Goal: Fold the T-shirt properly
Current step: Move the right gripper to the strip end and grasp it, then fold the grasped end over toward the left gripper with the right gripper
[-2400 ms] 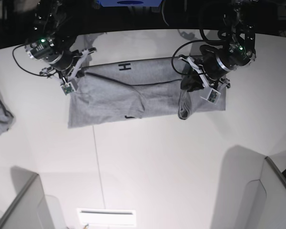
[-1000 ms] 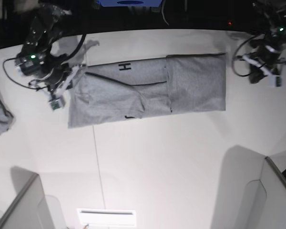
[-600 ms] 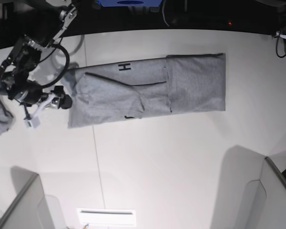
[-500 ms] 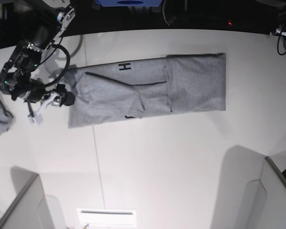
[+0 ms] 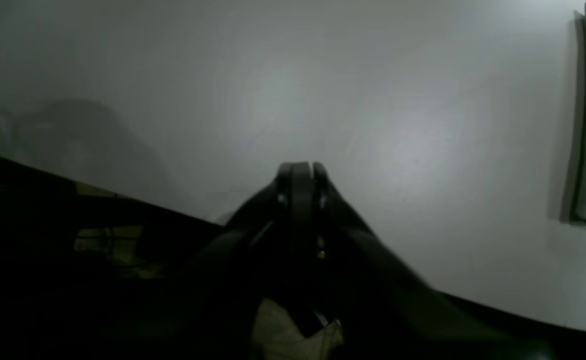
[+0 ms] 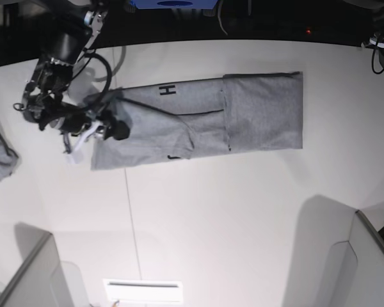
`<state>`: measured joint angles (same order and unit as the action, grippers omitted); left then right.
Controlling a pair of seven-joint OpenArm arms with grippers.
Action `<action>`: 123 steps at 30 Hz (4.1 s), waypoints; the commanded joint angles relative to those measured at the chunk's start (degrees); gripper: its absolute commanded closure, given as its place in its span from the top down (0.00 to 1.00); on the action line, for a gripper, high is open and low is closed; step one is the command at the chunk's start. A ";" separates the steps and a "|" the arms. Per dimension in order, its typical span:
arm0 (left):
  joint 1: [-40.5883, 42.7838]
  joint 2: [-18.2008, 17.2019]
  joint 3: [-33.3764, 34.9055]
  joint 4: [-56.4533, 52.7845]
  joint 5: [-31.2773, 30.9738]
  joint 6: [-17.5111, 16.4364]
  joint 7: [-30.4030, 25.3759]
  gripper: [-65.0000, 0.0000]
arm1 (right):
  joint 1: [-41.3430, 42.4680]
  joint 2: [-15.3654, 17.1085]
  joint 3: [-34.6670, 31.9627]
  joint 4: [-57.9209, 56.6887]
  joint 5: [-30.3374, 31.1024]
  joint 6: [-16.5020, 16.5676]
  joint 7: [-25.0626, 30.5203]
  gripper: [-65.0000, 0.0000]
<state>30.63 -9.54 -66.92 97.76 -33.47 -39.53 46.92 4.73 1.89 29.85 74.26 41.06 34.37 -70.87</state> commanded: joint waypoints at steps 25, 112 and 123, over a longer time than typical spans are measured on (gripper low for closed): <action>-12.48 -0.79 19.40 0.40 17.52 -0.47 -1.33 0.00 | 0.32 2.20 -4.40 -0.72 -4.44 -0.66 1.73 0.00; -9.49 -3.07 50.96 3.48 17.61 15.22 -1.25 0.00 | -0.47 0.35 -63.65 29.96 -4.53 -52.17 21.07 0.00; -9.49 -3.07 50.96 3.65 17.52 15.22 -1.07 0.00 | -0.12 -0.70 -63.56 24.77 -4.53 -52.44 20.54 0.00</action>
<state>21.21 -12.08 -15.70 100.29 -15.44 -24.16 46.33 3.44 1.85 -33.65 97.84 35.92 -18.26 -51.27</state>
